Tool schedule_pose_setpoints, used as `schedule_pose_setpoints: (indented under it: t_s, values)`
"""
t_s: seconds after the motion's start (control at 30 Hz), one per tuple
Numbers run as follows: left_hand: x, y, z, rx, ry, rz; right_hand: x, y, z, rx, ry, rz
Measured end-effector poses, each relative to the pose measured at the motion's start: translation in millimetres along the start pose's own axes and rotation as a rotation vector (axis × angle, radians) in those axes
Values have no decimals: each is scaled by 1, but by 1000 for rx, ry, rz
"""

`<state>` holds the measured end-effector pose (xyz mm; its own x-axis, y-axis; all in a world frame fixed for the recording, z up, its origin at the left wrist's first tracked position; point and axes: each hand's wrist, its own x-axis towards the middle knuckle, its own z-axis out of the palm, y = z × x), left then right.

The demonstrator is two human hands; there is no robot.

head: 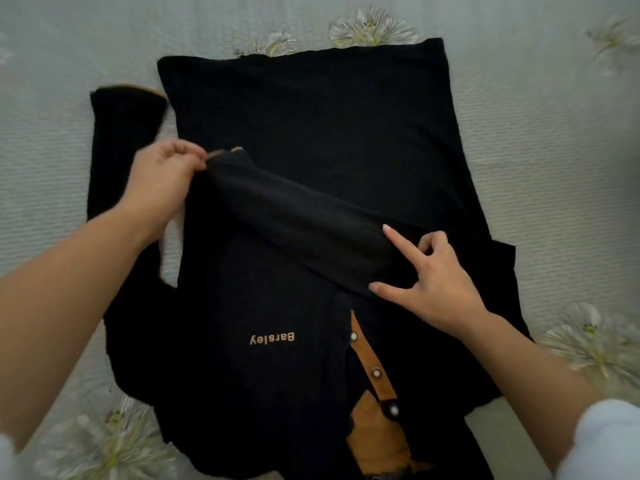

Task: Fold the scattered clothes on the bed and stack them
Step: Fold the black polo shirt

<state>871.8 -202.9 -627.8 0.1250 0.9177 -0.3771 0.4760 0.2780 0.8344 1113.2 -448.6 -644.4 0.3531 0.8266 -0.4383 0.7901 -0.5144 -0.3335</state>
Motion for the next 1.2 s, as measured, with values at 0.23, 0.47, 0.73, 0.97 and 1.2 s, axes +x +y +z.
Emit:
schedule_pose_setpoints:
  t_s: [0.23,0.47,0.73,0.97,1.2]
  values:
    - [19,-6,6,213,-96,-35,5,-11,-5,43,51,29]
    - [30,20,19,-46,-249,71,42,-27,-4,206,260,163]
    - [52,9,20,75,-59,157,42,-38,7,222,422,259]
    - [22,-44,4,924,-204,493,33,-57,34,-154,154,-33]
    - [-16,-82,-69,645,334,143,11,-106,51,-127,134,-199]
